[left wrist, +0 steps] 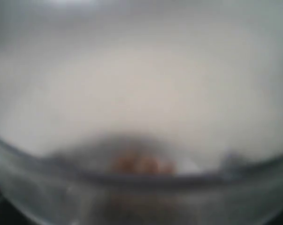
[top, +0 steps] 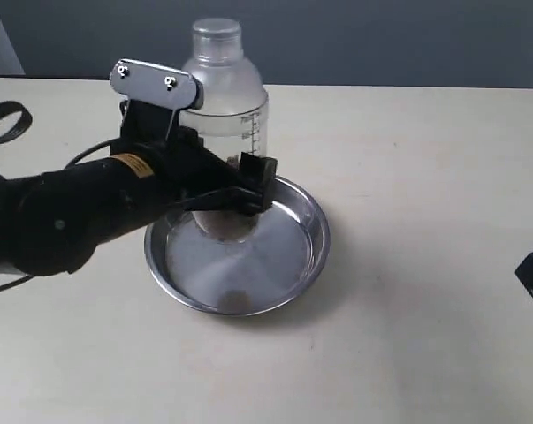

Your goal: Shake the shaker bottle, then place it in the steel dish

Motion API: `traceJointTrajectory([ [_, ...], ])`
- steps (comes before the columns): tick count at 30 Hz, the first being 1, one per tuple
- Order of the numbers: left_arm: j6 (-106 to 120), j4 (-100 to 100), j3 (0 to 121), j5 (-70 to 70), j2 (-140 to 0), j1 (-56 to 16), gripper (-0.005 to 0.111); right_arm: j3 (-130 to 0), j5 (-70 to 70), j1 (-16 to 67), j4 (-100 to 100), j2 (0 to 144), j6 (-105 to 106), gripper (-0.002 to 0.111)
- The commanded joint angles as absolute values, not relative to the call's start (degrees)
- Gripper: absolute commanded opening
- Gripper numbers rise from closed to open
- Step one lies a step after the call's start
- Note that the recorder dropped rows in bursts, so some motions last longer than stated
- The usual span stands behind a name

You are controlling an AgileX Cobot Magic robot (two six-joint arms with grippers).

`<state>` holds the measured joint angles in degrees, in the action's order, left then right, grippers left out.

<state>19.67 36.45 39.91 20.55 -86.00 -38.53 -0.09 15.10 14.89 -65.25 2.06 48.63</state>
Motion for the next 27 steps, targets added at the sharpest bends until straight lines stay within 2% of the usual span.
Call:
traceJointTrajectory([
  [1, 22.4, 35.8, 41.4, 23.4, -83.0, -38.9, 0.000, 0.0, 14.8, 14.8, -65.4, 1.8, 48.8, -0.001],
  [4, 20.1, 40.6, 39.5, 21.8, -89.6, -37.2, 0.000, 0.0, 14.8, 14.8, -65.4, 1.8, 48.8, -0.001],
  [10, 21.0, 30.5, 44.3, 22.4, -78.9, -40.2, 0.000, 0.0, 14.8, 14.8, -65.4, 1.8, 48.8, -0.001],
  [14, 24.7, 47.0, 39.1, 20.9, -90.5, -38.0, 0.000, 0.0, 14.9, 14.8, -65.4, 1.8, 48.8, -0.001],
  [17, 23.6, 42.9, 40.6, 25.1, -86.5, -40.8, 0.000, 0.0, 14.9, 14.8, -65.4, 1.8, 48.8, -0.001],
  [20, 34.8, 44.9, 44.8, 25.1, -78.7, -41.5, 0.000, 0.0, 14.9, 14.8, -65.4, 1.8, 48.8, -0.001],
  [22, 40.0, 58.7, 40.6, 23.9, -87.0, -38.9, 0.000, 0.0, 14.9, 14.8, -65.4, 1.8, 48.8, -0.001],
  [24, 34.3, 55.1, 39.3, 24.7, -90.2, -39.8, 0.000, 0.0, 14.7, 14.8, -65.4, 1.8, 48.8, -0.001],
  [27, 35.2, 46.3, 44.2, 27.8, -81.3, -41.7, 0.000, 0.0, 14.7, 14.8, -65.4, 1.8, 48.8, -0.001],
])
